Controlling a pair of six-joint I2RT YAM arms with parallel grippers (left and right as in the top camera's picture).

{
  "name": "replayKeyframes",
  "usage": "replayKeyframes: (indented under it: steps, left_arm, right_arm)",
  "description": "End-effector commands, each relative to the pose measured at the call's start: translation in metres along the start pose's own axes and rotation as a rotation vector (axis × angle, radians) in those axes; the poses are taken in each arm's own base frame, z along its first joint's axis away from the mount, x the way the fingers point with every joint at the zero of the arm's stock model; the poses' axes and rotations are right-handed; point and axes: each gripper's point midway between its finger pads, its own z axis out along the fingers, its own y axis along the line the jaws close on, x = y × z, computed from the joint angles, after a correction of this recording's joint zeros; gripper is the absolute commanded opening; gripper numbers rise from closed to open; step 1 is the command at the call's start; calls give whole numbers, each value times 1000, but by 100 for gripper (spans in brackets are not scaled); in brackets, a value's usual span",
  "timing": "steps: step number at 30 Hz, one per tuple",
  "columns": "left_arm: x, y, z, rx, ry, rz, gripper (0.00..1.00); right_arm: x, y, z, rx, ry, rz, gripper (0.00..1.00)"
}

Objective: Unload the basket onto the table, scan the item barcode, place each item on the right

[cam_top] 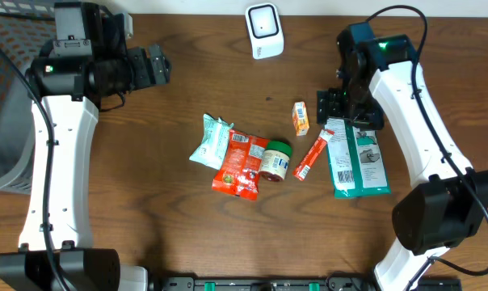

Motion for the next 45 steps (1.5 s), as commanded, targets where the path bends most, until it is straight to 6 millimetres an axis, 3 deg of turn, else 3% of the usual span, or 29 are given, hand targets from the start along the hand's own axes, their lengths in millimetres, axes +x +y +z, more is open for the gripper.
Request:
replayKeyframes:
  steps: [1,6,8,13,20,24,30,31,34,35,41,45]
  left_arm:
    - [-1,-2,-1,12,0,10,97]
    - [-1,-2,-1,12,0,10,97]
    - [-1,-2,-1,12,0,10,97]
    - [-1,-2,-1,12,0,10,97]
    - [-1,-2,-1,12,0,10,97]
    - [-1,-2,-1,12,1,10,97]
    - [-1,-2,-1,12,0,10,97]
    - [-1,-2,-1,12,0,10,97]
    - [-1,-2,-1,12,0,10,97]
    - [-1,-2,-1,12,0,10,97]
    - [-1,-2,-1,12,0,10,98]
    - [-1,-2,-1,12,0,10,97]
  right_arm:
    - [6,-2,11,10,22,64,82]
    - [14,4,44,17,47,143,76]
    - [20,7,63,14,61,187,67]
    - [34,23,92,-51,104,183,60]
    - [44,34,112,-67,106,182,64]
    - [42,40,105,-83,86,170,64]
    - [32,47,63,-155,-23,158,76]
    - [32,48,53,-170,-47,154,79]
    - [32,49,34,-203,-97,146,99]
    - [35,53,24,-238,-106,141,99]
    - [43,70,21,-296,-80,110,96]
    - [45,97,32,-298,-92,68,96]
